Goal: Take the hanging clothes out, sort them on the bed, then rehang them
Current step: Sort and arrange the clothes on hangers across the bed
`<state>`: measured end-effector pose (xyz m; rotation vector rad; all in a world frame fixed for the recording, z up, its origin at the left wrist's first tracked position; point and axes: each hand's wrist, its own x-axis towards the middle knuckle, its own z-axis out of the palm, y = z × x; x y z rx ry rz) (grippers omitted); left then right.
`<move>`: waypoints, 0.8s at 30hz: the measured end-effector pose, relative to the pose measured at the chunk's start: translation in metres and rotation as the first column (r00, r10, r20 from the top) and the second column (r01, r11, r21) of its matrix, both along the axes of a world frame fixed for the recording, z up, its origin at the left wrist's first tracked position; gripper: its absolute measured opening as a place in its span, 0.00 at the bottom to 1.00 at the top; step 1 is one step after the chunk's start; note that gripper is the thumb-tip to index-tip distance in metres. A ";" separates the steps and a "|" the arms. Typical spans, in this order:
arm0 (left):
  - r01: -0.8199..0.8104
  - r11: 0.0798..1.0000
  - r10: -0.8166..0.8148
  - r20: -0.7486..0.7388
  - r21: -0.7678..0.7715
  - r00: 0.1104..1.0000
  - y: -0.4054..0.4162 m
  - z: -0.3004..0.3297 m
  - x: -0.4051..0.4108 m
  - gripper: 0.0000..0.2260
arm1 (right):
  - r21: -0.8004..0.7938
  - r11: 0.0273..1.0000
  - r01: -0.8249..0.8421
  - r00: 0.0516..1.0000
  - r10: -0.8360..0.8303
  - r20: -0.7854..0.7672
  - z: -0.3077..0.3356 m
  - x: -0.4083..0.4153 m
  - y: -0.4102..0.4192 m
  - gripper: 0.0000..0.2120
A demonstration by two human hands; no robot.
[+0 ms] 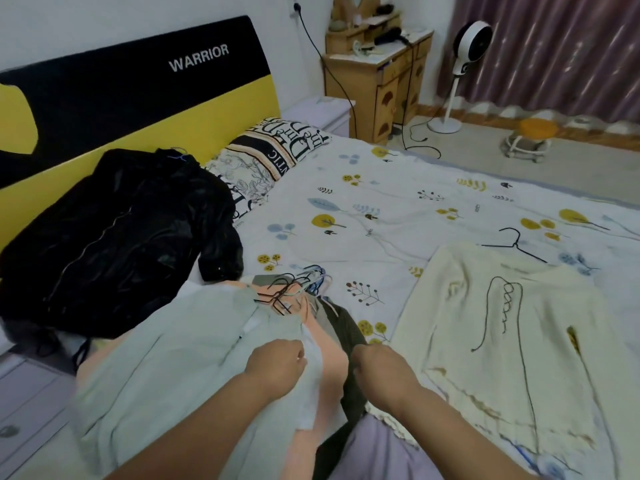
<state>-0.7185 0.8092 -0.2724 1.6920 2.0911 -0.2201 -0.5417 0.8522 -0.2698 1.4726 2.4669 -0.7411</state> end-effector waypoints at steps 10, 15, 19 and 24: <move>-0.001 0.999 -0.003 -0.109 -0.035 0.994 0.007 -0.075 -0.139 0.16 | -0.064 0.991 0.119 0.993 -0.118 0.027 -0.096 -0.127 0.005 0.19; 0.006 1.000 -0.007 -0.135 -0.014 0.991 0.026 -0.112 -0.187 0.19 | -0.017 0.955 0.296 0.954 -0.295 0.052 -0.136 -0.161 0.014 0.20; -0.010 1.000 0.010 -0.157 -0.003 0.988 0.048 -0.142 -0.213 0.24 | 0.105 0.924 0.368 0.918 -0.379 0.118 -0.160 -0.177 0.016 0.20; -0.030 0.992 0.055 -0.206 0.120 0.977 0.084 -0.177 -0.241 0.29 | 0.174 0.907 0.384 0.897 -0.411 0.163 -0.176 -0.184 0.018 0.20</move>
